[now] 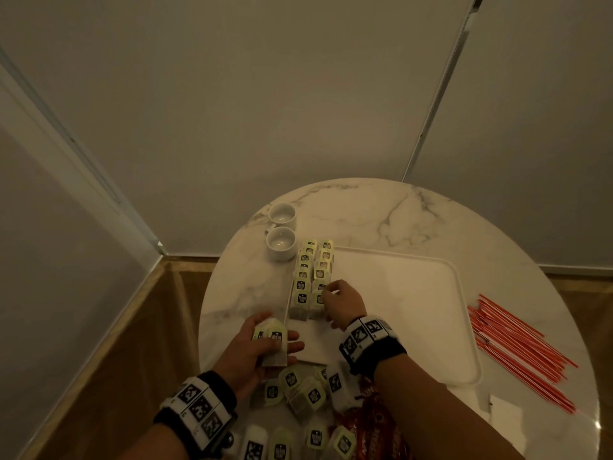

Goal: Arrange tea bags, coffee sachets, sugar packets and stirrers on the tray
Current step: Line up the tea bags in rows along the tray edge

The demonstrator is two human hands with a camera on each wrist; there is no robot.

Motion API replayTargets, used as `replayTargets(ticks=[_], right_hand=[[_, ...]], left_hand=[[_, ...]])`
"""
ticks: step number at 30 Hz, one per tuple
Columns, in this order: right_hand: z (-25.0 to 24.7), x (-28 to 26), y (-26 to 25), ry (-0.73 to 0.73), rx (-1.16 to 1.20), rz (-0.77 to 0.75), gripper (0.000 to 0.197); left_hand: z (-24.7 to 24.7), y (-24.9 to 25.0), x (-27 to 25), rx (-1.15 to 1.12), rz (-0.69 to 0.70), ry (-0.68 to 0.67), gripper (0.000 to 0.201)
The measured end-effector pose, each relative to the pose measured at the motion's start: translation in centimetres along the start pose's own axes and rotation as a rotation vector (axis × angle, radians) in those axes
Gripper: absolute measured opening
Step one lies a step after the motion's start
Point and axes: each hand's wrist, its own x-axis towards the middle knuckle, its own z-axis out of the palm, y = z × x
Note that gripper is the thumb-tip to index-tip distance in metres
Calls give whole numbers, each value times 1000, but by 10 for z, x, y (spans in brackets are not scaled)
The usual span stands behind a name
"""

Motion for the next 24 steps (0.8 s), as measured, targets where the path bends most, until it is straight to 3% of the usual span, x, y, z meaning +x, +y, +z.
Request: replayTargets(ticks=[4,6,9,17,21,24], right_hand=[[4,-46,-11,-369,191,-139,18],[8,-61,-7,-424,181,-265,8],[11,-70,3,-355,202,-342,18],[7,-72,22,-331,370,-117,12],[7,-64,18,-253,470,-65,3],[8,-56,12,-172,534,-27,9]], left_hand=[[6,2,1,44,8,-37,71],[9,3,-1,64,12,-53,69],[13,2,-5,91,2,-94,57],[11,-11,-8,152,-45,-114,37],[5,-14,-5,156,-35,-67,39],[1,-14,-3,121,-16,-25,35]])
